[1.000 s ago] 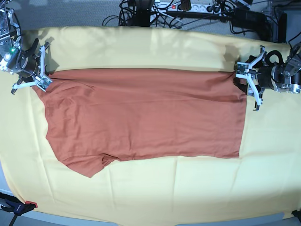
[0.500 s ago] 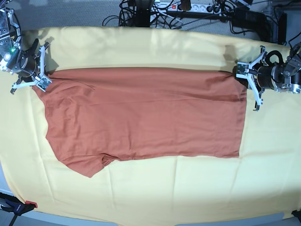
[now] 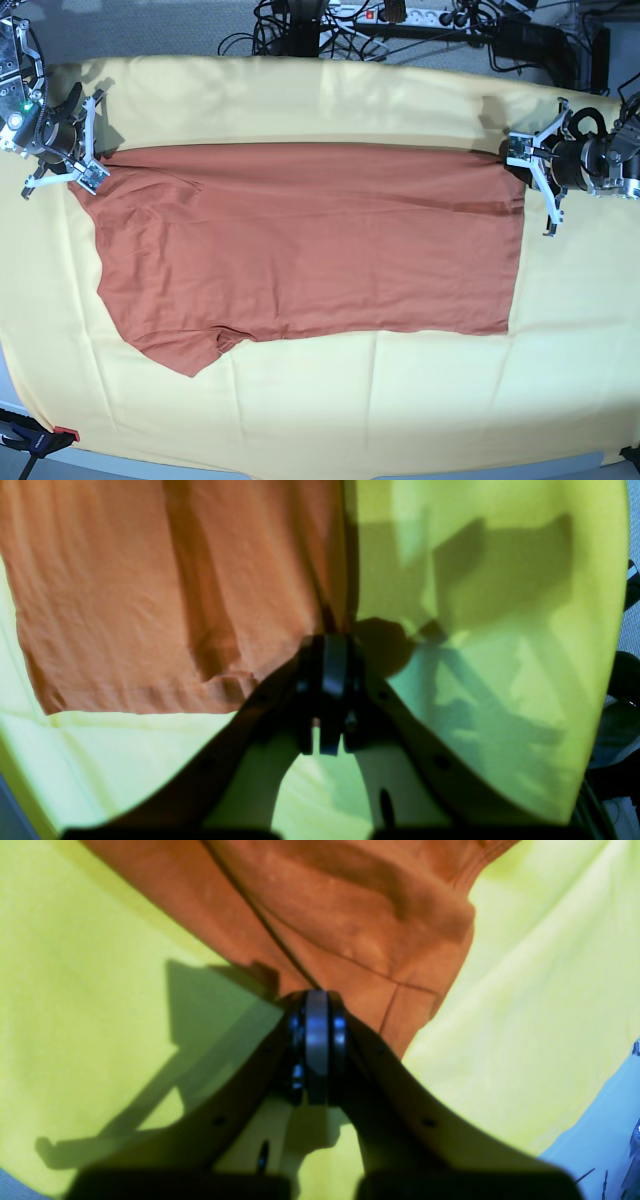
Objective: Fold the T-shirt properly
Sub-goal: 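Hold the collar-side edge and adjust the grip with both grippers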
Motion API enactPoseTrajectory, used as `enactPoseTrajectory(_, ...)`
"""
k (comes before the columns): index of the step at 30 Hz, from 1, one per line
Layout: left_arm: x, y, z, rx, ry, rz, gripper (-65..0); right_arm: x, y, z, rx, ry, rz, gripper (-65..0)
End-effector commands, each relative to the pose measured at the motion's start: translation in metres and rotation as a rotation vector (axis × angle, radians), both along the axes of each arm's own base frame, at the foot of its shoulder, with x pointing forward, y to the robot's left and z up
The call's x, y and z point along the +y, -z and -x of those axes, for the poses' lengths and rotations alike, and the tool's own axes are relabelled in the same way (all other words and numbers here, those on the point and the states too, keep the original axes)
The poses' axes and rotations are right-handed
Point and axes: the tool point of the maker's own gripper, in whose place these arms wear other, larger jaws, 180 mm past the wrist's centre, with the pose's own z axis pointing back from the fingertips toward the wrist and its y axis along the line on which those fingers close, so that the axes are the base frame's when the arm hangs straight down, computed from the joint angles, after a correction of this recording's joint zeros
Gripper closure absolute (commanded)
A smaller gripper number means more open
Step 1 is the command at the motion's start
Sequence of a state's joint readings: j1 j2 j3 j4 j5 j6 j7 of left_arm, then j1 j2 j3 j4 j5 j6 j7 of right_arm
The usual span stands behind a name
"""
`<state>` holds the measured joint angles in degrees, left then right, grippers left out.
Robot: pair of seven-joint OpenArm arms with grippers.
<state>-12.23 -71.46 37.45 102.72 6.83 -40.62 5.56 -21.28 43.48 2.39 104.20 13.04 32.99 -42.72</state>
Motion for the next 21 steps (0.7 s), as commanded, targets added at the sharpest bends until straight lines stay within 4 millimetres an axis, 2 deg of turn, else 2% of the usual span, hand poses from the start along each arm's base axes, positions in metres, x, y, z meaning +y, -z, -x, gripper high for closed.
enactPoseTrajectory(1, 0.006, -0.012, -0.009, -0.036, -0.009, -0.006, 0.0, -0.014, -0.008, -0.004, -0.012, 0.007, 0.054, 0.0)
enactPoseTrajectory(2, 0.005, -0.012, -0.009, -0.033, -0.012, 0.0, -2.1, -0.013, -0.008, -0.004, -0.012, 0.007, 0.053, 0.0)
enactPoseTrajectory(4, 0.004, -0.013, -0.008, -0.026, -0.018, 0.013, -10.7, -0.013, -0.008, -0.004, -0.012, 0.007, 0.052, 0.0)
enactPoseTrajectory(5, 0.003, -0.013, -0.008, -0.026, -0.019, 0.014, -15.5, -0.013, -0.008, -0.004, -0.012, 0.007, 0.052, -2.6)
enactPoseTrajectory(7, 0.003, -0.013, -0.008, -0.026, -0.018, 0.013, -23.1, -0.01, -0.008, -0.004, -0.009, 0.01, 0.029, -15.4)
enactPoseTrajectory(9, 0.003, -0.012, -0.008, -0.025, -0.018, 0.014, -27.7, -0.005, -0.007, -0.002, 0.004, -0.002, 0.005, -26.9)
enactPoseTrajectory(11, 0.003, -0.012, -0.007, -0.024, -0.018, 0.013, -28.6, -0.002, -0.005, 0.001, 0.019, -0.023, -0.002, -31.9)
enactPoseTrajectory(17, 0.004, -0.009, -0.003, -0.011, -0.019, 0.013, -27.9, 0.001, -0.006, -0.001, 0.006, -0.029, -0.016, -30.7)
enactPoseTrajectory(18, 0.004, -0.008, -0.002, -0.008, -0.02, 0.013, -24.0, 0.002, -0.007, -0.002, 0.0, -0.032, -0.022, -27.5)
enactPoseTrajectory(19, 0.003, -0.007, -0.002, -0.007, -0.019, 0.012, -15.3, 0.002, -0.007, -0.003, -0.006, -0.03, -0.028, -21.1)
enactPoseTrajectory(20, 0.004, -0.005, 0.0, -0.004, -0.016, 0.007, -3.7, 0.003, -0.008, -0.005, -0.017, -0.026, -0.033, -11.5)
enactPoseTrajectory(21, 0.005, -0.004, 0.0, -0.004, -0.015, -0.001, 0.0, 0.002, -0.009, -0.006, -0.023, -0.018, -0.033, -0.1)
